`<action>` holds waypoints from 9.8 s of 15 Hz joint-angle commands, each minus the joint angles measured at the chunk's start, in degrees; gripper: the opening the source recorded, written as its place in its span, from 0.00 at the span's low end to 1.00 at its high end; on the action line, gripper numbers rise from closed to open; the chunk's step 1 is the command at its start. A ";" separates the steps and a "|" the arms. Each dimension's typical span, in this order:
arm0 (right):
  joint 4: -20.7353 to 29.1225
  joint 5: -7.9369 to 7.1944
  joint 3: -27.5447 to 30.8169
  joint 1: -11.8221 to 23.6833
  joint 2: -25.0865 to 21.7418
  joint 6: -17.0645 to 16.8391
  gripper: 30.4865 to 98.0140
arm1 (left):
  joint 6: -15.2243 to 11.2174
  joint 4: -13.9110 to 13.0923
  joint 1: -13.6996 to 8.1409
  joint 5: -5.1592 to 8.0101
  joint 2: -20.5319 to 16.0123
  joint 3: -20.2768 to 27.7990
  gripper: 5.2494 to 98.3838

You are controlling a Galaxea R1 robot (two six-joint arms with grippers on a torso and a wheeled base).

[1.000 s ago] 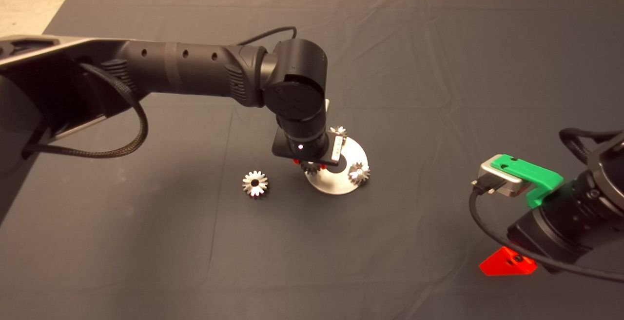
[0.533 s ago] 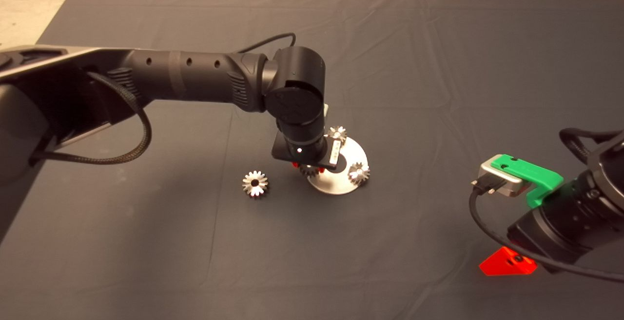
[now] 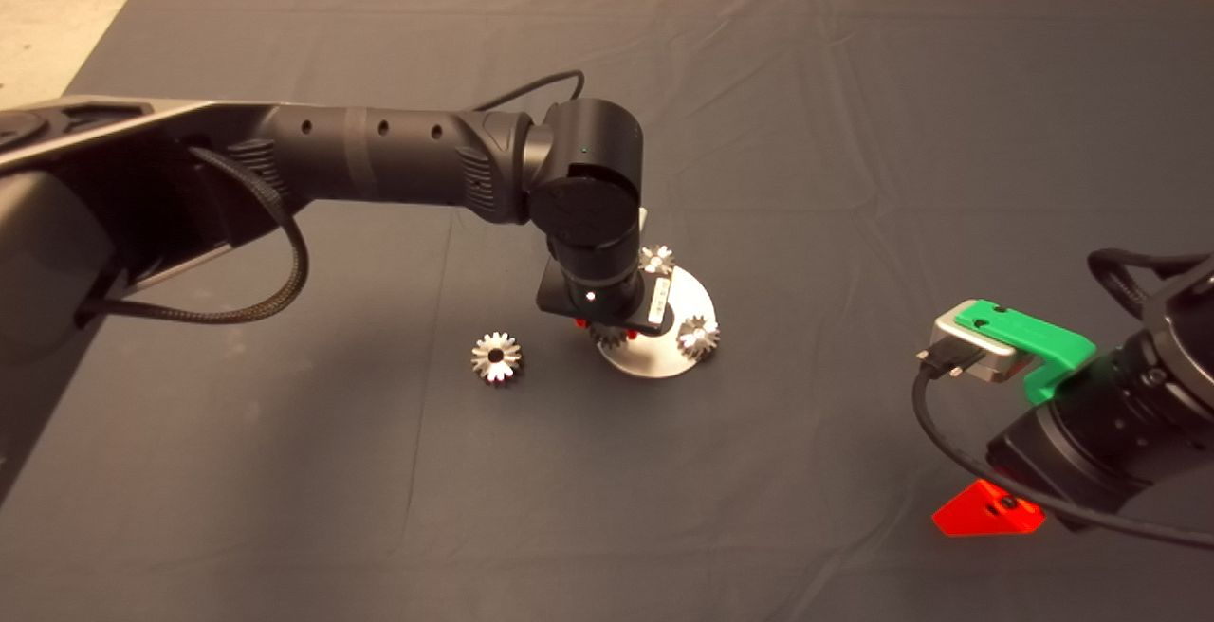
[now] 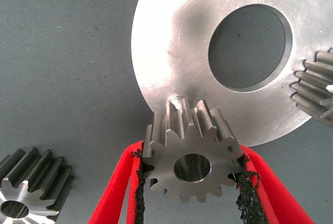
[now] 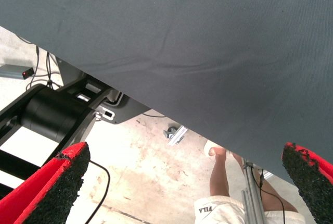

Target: Remove an incorrectly installed larger gear and replace it with the correct smaller gear

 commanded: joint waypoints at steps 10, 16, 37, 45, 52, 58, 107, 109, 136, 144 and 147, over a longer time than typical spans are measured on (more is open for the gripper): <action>1.89 0.19 0.20 1.40 -0.21 -0.24 1.00 | 0.66 0.49 -0.79 1.86 0.49 -0.96 0.32; 1.89 0.19 0.20 1.40 -0.21 -0.24 1.00 | 0.74 0.57 -0.79 3.17 -0.11 -0.78 0.32; 1.85 0.19 0.20 1.40 -0.12 -0.29 1.00 | 0.65 0.13 -1.14 4.14 -0.47 0.54 0.32; 1.89 0.19 0.20 1.40 -0.21 -0.24 1.00 | 0.74 0.22 -1.32 4.14 -0.91 0.27 0.32; 1.89 0.19 0.20 1.40 -0.21 -0.24 1.00 | 2.23 0.22 -2.55 4.55 -0.91 -0.43 0.32; 1.89 0.19 0.20 1.40 -0.21 -0.24 1.00 | 2.06 0.05 -2.90 4.49 -0.74 -0.17 0.32; 1.98 0.19 0.20 1.40 -0.21 -0.33 1.00 | 1.00 0.05 -2.38 4.58 0.23 1.15 0.32; 1.98 0.19 0.20 1.40 -0.21 -0.33 1.00 | 1.00 0.05 -2.38 4.58 0.23 1.15 0.32; 1.98 0.19 0.20 1.40 -0.21 -0.33 1.00 | 0.65 0.75 -2.20 5.28 0.23 1.33 0.32; 2.06 0.19 0.20 1.40 -0.21 -0.33 1.00 | 1.00 1.45 -2.20 5.37 0.05 1.15 0.32; 2.03 0.19 0.20 1.40 -0.21 -0.33 1.00 | 1.00 1.54 -2.20 5.37 0.05 1.15 0.32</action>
